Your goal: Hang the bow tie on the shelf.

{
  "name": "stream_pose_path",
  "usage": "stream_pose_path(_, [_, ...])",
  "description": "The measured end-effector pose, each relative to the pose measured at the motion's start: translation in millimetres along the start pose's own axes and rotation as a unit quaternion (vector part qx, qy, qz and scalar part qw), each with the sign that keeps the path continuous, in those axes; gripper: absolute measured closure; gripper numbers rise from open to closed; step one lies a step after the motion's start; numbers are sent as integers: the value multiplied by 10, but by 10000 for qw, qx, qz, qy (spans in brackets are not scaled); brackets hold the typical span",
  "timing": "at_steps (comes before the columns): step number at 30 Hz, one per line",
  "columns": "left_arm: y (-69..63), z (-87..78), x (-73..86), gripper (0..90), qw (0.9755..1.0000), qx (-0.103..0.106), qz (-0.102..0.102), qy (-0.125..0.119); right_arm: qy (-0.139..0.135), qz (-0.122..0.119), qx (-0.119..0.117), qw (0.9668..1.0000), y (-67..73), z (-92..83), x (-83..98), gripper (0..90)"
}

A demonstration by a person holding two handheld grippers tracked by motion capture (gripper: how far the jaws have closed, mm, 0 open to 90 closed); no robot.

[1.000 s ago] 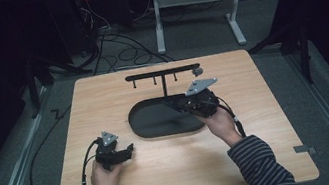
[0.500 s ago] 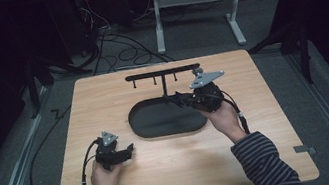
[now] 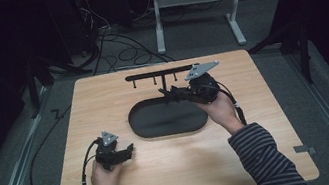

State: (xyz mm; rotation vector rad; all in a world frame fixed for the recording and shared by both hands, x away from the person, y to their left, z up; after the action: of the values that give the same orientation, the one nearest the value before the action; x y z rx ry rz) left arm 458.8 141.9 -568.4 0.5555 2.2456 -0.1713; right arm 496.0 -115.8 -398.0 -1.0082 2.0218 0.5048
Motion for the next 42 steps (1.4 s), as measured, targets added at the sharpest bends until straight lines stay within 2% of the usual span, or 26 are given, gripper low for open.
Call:
stream_pose_path(4, [0, 0, 0, 253, 10000, 1, 2, -1, -4, -23, 6, 10000, -31, 21, -74, 898])
stream_pose_path(14, [0, 0, 0, 252, 10000, -2, 1, 2, -12, 112, 48, 9999, -150, 90, -185, 898])
stream_pose_path(19, [0, 0, 0, 253, 10000, -2, 2, 1, 4, 151, 178, 9997, -237, 93, -218, 897])
stream_pose_path(30, [-1, 0, 0, 253, 10000, -3, -2, 2, -10, 395, 426, 9983, -418, 95, -235, 885])
stream_pose_path(37, [-2, -1, 0, 253, 10000, -4, 0, 10, 9, 477, 529, 9975, -469, 111, -240, 896])
stream_pose_path(42, [-3, 0, -1, 253, 10000, -5, -5, 2, -17, 452, 586, 9973, -498, 139, -252, 899])
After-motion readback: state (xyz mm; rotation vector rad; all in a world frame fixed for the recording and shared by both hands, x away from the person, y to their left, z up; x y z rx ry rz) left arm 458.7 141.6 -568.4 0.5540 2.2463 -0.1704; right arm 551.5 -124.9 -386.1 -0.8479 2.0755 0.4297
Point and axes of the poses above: each handheld gripper's, and its own axes: z roughly forward along the jaws, x roughly out of its underside, y roughly to its left, the point moved 9 cm from there along z, roughly forward along the jaws, and after that the axes turned 6 degrees about -x, right-handed, at the moved point
